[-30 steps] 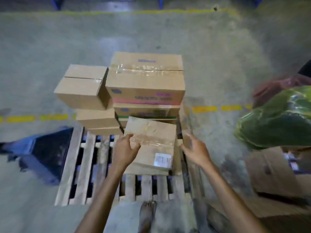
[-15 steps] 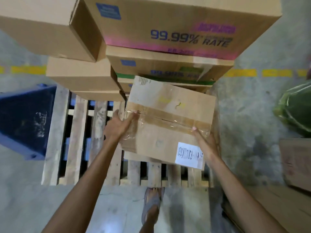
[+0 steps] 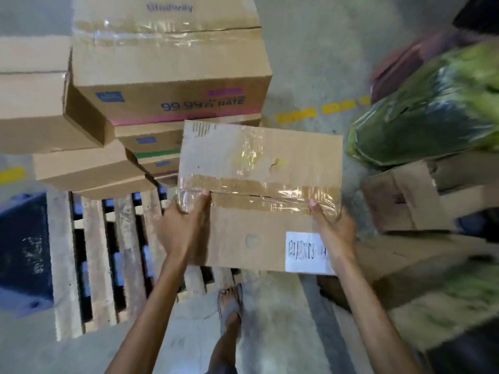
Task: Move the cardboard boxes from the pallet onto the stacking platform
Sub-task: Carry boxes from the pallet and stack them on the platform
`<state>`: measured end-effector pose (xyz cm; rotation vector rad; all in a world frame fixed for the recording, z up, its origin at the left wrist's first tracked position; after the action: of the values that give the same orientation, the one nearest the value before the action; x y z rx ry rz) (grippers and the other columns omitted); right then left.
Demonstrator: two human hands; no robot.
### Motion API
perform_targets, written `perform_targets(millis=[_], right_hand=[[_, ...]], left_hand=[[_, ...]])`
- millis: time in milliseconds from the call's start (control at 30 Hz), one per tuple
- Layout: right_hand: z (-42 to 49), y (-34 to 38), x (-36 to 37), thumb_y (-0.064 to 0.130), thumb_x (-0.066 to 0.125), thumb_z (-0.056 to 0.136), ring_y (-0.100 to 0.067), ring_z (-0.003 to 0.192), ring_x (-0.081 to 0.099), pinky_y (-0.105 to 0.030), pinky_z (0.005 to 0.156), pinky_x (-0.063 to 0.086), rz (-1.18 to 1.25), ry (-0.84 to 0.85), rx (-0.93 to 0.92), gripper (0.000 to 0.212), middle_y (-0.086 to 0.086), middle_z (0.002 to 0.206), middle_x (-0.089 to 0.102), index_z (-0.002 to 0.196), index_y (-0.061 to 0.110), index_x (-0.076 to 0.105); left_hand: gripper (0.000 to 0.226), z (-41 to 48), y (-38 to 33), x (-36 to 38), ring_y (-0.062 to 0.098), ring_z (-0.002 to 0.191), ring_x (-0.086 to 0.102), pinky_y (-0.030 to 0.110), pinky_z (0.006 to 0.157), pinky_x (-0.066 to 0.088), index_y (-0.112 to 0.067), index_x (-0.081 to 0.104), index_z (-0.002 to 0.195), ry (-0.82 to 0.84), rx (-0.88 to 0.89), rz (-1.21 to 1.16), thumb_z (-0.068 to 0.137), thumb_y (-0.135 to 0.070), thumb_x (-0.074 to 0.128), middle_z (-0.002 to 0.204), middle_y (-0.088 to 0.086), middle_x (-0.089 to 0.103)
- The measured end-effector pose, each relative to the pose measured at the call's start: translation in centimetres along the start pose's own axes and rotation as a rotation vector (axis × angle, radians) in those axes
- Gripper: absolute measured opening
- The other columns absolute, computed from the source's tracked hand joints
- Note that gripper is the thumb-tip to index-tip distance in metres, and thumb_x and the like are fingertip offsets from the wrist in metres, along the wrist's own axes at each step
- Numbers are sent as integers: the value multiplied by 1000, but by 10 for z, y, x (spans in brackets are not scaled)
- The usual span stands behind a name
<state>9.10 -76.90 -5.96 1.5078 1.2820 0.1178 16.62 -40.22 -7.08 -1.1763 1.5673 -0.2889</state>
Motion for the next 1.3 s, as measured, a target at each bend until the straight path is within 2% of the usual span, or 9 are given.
perform_targets(millis=[133, 233, 367, 467, 633, 733, 933, 1067, 1300], right_hand=[[-67, 43, -157, 67, 77, 75, -4, 98, 69, -38, 95, 56, 118, -210, -35, 51, 15, 105, 73, 112, 33, 67], [-128, 48, -280, 70, 73, 76, -6, 104, 68, -38, 98, 55, 171, -428, -47, 61, 13, 110, 74, 123, 32, 66], [-200, 6, -398, 81, 63, 75, -15, 102, 70, -44, 96, 56, 134, -637, 45, 68, 10, 109, 74, 125, 35, 64], [-279, -54, -472, 90, 55, 71, -21, 100, 71, -46, 93, 56, 125, -777, 184, 80, 6, 106, 75, 124, 32, 64], [-405, -154, -543, 79, 55, 82, -29, 98, 68, -42, 85, 54, 84, -888, 412, 56, 0, 95, 70, 100, 27, 63], [-482, -214, -577, 75, 56, 85, -30, 97, 66, -39, 82, 51, 100, -958, 549, 50, 2, 87, 67, 99, 28, 62], [-584, -318, -627, 84, 52, 79, -33, 101, 67, -46, 91, 53, 152, -1050, 714, 74, -8, 101, 73, 100, 15, 70], [-617, -385, -675, 84, 57, 76, -31, 99, 68, -44, 91, 54, 209, -1071, 745, 74, -8, 104, 73, 105, 17, 70], [-586, -517, -796, 95, 49, 65, -27, 92, 71, -47, 88, 58, 203, -980, 679, 87, -5, 100, 74, 103, 19, 67]], left_hand=[[55, -84, -112, 10, 18, 85, 65, 36, 78, 48, -29, 73, 100, 121, 168, -84, 79, -78, 61, 87, -10, 71], [51, -166, -202, 36, 22, 89, 65, 32, 77, 43, -27, 73, 107, 302, 352, -105, 83, -71, 63, 90, -9, 67], [65, -272, -278, 75, 32, 93, 64, 34, 77, 40, -16, 72, 111, 496, 587, 15, 85, -74, 58, 94, 8, 70], [84, -365, -303, 121, 35, 87, 72, 37, 78, 55, -14, 73, 98, 683, 672, 97, 73, -91, 52, 83, 13, 76], [85, -527, -293, 167, 40, 92, 71, 36, 71, 50, -8, 76, 98, 892, 968, 300, 78, -86, 49, 93, 21, 76], [102, -621, -251, 201, 37, 87, 74, 47, 74, 60, -8, 76, 91, 1111, 1032, 328, 65, -100, 42, 88, 17, 77], [79, -775, -197, 219, 36, 97, 70, 33, 71, 47, -7, 74, 96, 1263, 1197, 577, 84, -81, 47, 100, 11, 75], [77, -856, -165, 248, 34, 100, 68, 35, 77, 49, -8, 70, 103, 1295, 1186, 632, 85, -79, 48, 105, 10, 72], [66, -974, -133, 330, 29, 86, 61, 34, 73, 45, -9, 60, 85, 1191, 1117, 631, 89, -75, 49, 83, 2, 62]])
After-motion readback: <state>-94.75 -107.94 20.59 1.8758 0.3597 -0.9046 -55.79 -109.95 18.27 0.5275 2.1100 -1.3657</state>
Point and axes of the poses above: each hand's wrist, its own z-axis towards the middle knuckle, its own x-axis out of the palm, y = z × x, the point moved 8 cm from there along z, towards the middle knuckle
